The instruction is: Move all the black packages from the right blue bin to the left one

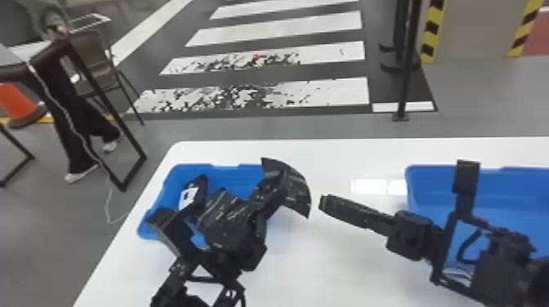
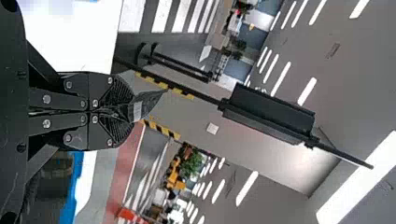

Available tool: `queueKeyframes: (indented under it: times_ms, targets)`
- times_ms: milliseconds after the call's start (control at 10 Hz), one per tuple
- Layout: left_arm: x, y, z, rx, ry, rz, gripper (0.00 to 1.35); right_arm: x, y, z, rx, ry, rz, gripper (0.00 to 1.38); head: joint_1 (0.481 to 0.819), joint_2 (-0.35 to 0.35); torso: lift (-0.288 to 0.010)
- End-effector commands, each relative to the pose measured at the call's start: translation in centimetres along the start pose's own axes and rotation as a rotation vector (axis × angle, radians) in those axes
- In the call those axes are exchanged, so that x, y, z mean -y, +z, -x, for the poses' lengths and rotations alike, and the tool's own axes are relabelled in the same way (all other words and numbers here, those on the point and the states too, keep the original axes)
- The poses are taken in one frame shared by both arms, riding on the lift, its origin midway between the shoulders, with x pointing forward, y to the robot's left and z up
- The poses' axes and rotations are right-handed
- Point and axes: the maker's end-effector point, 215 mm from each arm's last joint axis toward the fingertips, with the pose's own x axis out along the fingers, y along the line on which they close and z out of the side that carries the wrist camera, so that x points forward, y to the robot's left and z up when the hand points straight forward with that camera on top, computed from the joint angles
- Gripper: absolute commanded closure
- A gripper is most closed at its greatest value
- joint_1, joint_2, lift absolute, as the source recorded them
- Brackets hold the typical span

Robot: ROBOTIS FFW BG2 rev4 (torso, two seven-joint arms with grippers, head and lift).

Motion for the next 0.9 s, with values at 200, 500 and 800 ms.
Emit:
queueKeyframes:
  times_ms: [200, 500, 800]
  targets:
    - [-15.6, 0.9, 0.0, 0.003, 0.312, -0.377, 1.22, 2.1, 1.8, 2.3, 0.064, -0.052, 0.002, 0.13, 0.695, 0.327, -0.132]
    - [-15.4, 4.5, 0.7, 0.215, 0.352, -0.256, 0.03, 6.1, 7.7, 8.3, 0.162, -0.257, 0.257, 0.12, 0.695, 0.350, -0.132]
    - [-8.8, 6.7, -1.4, 0.337, 0.216, -0.256, 0.00, 9.1, 12.0, 19.5, 0.347, -0.518, 0.429, 0.11, 0.695, 0.204, -0.132]
